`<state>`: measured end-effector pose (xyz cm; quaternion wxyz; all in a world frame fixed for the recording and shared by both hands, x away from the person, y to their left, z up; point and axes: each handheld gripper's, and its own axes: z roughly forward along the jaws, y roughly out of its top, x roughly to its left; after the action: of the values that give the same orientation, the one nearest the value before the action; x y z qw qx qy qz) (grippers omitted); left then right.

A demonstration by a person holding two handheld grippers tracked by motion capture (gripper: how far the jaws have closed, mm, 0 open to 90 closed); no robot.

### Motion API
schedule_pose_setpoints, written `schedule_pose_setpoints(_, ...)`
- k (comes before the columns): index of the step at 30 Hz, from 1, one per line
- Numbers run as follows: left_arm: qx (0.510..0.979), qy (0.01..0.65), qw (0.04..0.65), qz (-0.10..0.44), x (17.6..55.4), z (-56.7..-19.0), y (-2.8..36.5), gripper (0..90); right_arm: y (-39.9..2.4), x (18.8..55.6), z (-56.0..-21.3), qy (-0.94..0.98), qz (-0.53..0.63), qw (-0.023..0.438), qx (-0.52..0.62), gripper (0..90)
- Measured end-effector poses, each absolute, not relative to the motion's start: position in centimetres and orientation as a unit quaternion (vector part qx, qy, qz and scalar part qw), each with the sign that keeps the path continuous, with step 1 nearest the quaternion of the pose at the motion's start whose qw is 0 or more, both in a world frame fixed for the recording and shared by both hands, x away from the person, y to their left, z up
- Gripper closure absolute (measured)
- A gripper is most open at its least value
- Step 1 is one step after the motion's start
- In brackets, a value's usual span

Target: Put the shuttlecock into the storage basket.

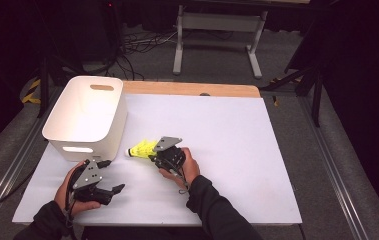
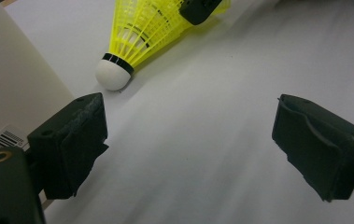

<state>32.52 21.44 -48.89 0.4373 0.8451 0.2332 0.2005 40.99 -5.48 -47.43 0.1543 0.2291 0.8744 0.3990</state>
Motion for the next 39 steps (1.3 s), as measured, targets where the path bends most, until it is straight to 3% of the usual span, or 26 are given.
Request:
schedule_pose_setpoints(9, 0.844, 0.230, 0.440, 0.202, 32.3, -48.8, 21.5, 11.3, -5.8, 41.0, -47.4, 0.876, 0.411, 0.125, 0.220, 57.9)
schedule_pose_setpoints(15, 0.844, 0.227, 0.443, 0.198, 32.3, -48.8, 21.4, 11.4, -4.6, 40.8, -47.8, 0.880, 0.399, 0.144, 0.213, 43.4)
schedule_pose_setpoints(18, 0.845, 0.225, 0.444, 0.198, 32.2, -48.8, 21.4, 11.4, -4.2, 40.9, -47.9, 0.879, 0.396, 0.151, 0.216, 42.2)
schedule_pose_setpoints(22, 0.845, 0.225, 0.445, 0.194, 32.1, -48.9, 21.4, 11.4, -3.6, 41.5, -47.8, 0.875, 0.390, 0.162, 0.236, 51.4)
schedule_pose_setpoints(28, 0.847, 0.222, 0.444, 0.190, 32.1, -49.0, 21.3, 11.4, -2.2, 42.1, -47.7, 0.874, 0.372, 0.182, 0.255, 83.5)
schedule_pose_setpoints(39, 0.842, 0.229, 0.447, 0.195, 32.0, -49.0, 21.6, 11.5, -2.0, 42.2, -47.4, 0.870, 0.377, 0.185, 0.257, 88.0)
